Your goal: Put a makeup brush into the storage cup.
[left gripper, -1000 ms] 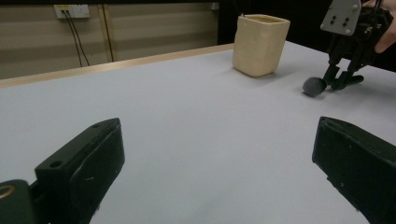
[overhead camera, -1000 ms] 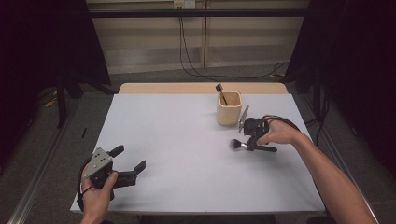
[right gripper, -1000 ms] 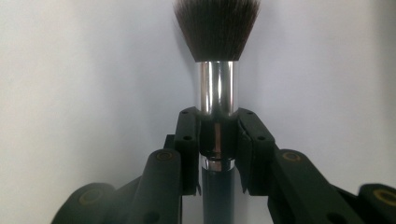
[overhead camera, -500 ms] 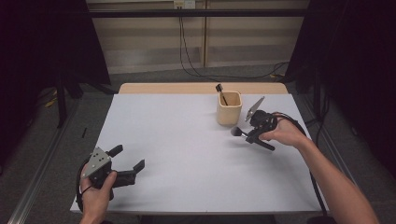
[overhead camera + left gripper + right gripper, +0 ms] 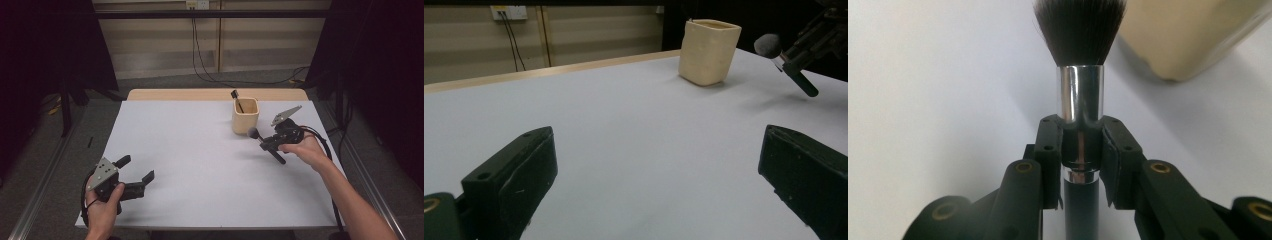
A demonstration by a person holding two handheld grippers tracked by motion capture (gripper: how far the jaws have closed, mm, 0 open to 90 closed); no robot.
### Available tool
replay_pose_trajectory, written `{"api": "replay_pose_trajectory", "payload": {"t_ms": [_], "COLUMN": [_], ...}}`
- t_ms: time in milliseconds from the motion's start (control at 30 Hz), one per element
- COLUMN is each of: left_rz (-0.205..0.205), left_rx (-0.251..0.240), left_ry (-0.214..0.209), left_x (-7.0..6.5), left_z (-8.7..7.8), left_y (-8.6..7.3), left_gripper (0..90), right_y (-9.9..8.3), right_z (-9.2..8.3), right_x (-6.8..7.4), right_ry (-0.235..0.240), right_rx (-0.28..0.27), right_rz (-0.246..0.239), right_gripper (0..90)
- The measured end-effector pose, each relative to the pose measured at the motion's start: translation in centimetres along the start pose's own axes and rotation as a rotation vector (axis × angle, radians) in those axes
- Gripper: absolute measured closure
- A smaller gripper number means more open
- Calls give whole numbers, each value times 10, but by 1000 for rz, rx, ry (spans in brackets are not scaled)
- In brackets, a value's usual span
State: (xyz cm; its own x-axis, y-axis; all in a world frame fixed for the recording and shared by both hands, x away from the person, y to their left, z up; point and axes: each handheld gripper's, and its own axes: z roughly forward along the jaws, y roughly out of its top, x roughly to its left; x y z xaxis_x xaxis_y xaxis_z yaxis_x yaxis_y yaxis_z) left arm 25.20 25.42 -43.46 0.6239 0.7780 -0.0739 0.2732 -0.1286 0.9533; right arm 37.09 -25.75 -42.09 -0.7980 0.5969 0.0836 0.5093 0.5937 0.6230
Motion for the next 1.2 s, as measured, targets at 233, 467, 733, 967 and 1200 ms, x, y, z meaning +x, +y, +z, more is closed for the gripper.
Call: {"api": "replay_pose_trajectory", "payload": {"t_ms": [233,467,733,967,1200], "left_rz": [-5,-13,-12,-10,-7], "left_rx": [4,0,2,0,-9], "left_ry": [3,6,2,5,7], "left_x": [0,0,-1,0,-1], "left_z": [0,0,0,-1,-2], "left_y": [0,0,0,0,1], "left_gripper": [24,24,24,24,24], "right_y": [-4,-13,-10,-5,0], "right_z": [-3,-7,-15,-22,-28], "right_x": [5,6,9,8,5], "right_ry": [-25,-14,-25,-39,-60], "right_rx": [-116,-256,-392,-511,-607], "right_rz": [40,81,75,101,114], "right_gripper": [727,727,726,726,726]}}
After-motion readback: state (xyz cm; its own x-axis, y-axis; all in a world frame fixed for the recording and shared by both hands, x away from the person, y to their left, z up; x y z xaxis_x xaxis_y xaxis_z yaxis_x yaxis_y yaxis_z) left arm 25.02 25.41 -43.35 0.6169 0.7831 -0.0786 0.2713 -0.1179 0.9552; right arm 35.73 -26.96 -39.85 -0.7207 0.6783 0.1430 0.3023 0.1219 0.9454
